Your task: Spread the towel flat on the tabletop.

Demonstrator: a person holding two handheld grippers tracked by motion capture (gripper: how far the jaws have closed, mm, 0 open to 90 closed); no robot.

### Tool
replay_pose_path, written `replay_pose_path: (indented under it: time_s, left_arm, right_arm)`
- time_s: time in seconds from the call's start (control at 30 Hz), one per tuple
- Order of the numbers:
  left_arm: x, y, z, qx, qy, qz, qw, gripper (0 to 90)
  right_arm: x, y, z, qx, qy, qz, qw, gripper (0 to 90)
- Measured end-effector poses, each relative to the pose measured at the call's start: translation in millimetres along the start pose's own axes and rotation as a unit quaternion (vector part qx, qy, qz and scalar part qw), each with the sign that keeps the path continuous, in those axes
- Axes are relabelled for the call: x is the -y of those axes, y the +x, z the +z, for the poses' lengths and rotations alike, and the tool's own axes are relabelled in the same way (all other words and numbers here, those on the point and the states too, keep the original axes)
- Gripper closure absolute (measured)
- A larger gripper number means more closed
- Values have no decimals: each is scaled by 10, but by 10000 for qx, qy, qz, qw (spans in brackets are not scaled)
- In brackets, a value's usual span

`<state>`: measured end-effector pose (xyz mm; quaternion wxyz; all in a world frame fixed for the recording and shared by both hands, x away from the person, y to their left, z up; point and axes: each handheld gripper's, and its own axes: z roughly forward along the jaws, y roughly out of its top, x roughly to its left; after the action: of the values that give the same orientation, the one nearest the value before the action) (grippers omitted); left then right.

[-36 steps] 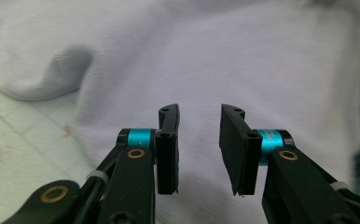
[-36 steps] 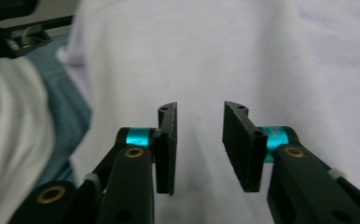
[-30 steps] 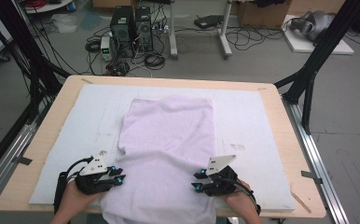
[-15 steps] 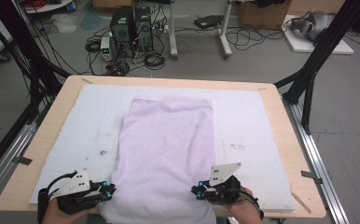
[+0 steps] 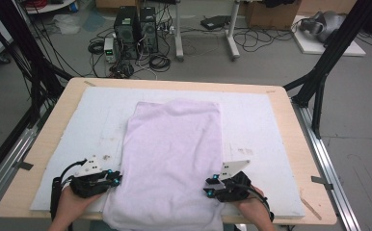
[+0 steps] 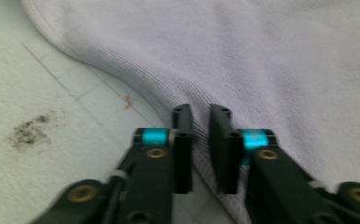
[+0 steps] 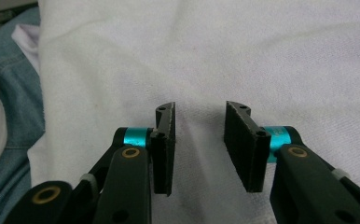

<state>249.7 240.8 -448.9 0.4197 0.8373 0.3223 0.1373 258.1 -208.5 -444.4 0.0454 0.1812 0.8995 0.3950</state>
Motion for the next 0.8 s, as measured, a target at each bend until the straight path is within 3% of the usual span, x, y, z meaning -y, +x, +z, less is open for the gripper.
replay_pose_path:
  time_s: [0.1,0.2,0.33,0.5,0.6,0.67,0.8]
  left_arm:
    - [-14,-10,-41,-120,-49,-7,9999,876]
    - [6,-37,-191,-336,-320,-101,9989,879]
    - [31,-41,-331,-349,-353,-79,9987,876]
    - [36,-62,-271,-156,-326,-101,9993,677]
    - [46,-75,-172,-122,-152,-52,9998,672]
    - [73,-81,-114,-141,9,-55,9999,723]
    - [123,-77,-145,-134,1,-176,9998,733]
  right_arm:
    - [15,-4,0,-31,-42,26,10000,622]
    - [15,1,0,-14,-45,15,10000,614]
    - [9,27,-16,-16,-1,-4,10000,595]
    - [54,105,-84,-148,-83,-42,9998,591]
    - [107,144,-112,-162,-65,-78,9998,608]
    - [156,166,-127,-108,-84,-41,9999,621]
    - [233,227,-198,-145,-83,-28,9999,678]
